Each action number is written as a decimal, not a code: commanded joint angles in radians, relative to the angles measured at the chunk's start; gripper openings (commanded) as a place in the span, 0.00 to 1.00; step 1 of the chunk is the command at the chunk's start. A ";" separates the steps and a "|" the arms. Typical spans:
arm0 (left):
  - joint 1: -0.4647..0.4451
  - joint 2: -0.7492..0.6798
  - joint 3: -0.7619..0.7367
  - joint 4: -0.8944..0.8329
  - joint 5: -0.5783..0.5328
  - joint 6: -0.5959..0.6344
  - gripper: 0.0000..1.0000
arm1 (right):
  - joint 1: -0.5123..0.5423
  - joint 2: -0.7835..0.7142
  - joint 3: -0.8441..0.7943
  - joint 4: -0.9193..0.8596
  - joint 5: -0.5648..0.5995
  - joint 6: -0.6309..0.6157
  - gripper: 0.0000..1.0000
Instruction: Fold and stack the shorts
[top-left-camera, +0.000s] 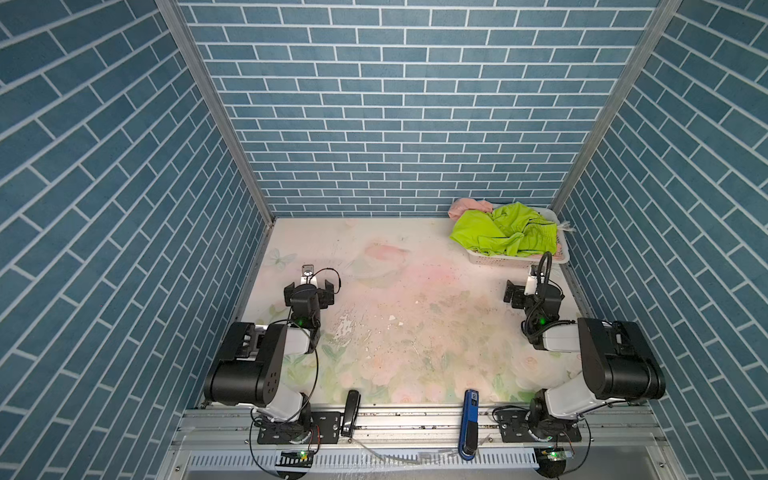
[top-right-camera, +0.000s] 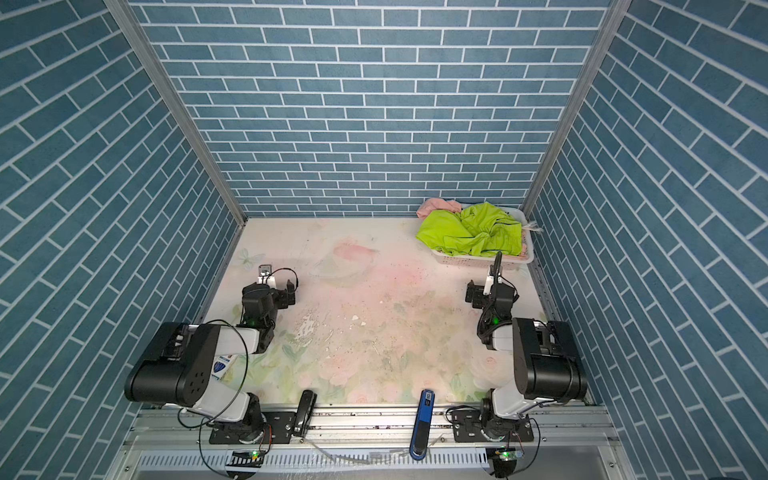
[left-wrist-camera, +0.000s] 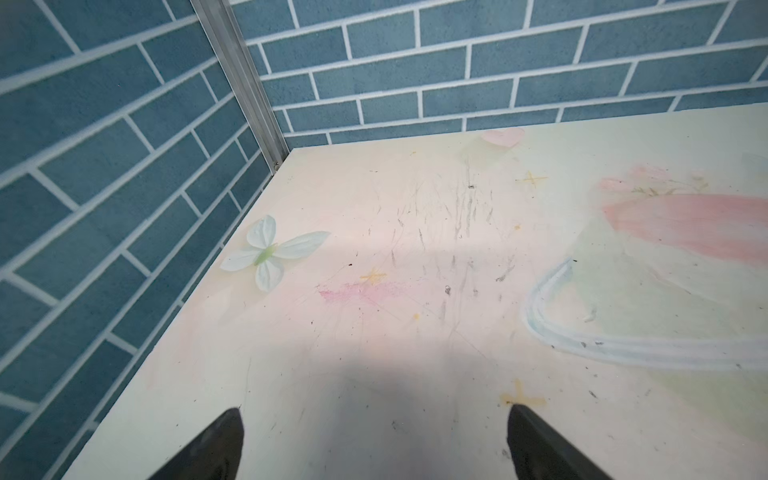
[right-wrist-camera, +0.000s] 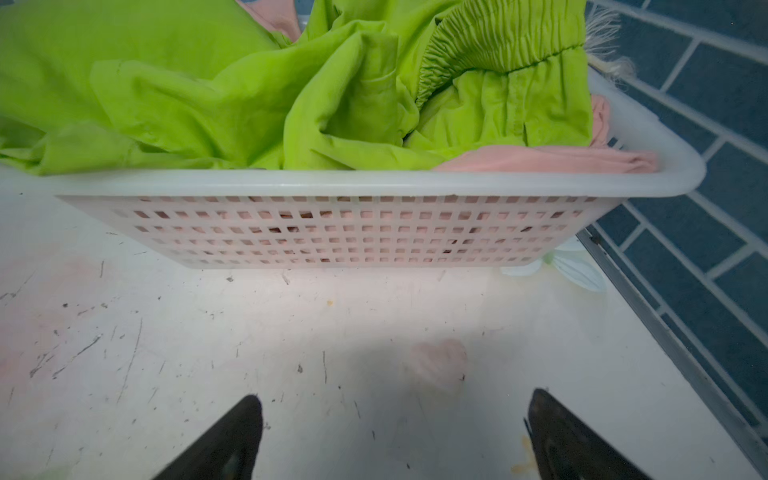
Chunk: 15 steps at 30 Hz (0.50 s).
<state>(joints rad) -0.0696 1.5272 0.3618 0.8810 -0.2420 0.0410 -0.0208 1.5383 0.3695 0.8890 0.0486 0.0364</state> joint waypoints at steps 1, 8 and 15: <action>0.005 0.002 0.012 0.009 -0.003 -0.001 1.00 | -0.002 0.004 0.016 -0.009 0.009 0.002 0.99; 0.005 0.002 0.012 0.009 -0.003 -0.001 1.00 | -0.002 0.005 0.020 -0.013 0.017 0.007 0.99; 0.005 0.003 0.012 0.009 -0.003 -0.001 1.00 | -0.003 0.003 0.019 -0.010 0.017 0.007 0.99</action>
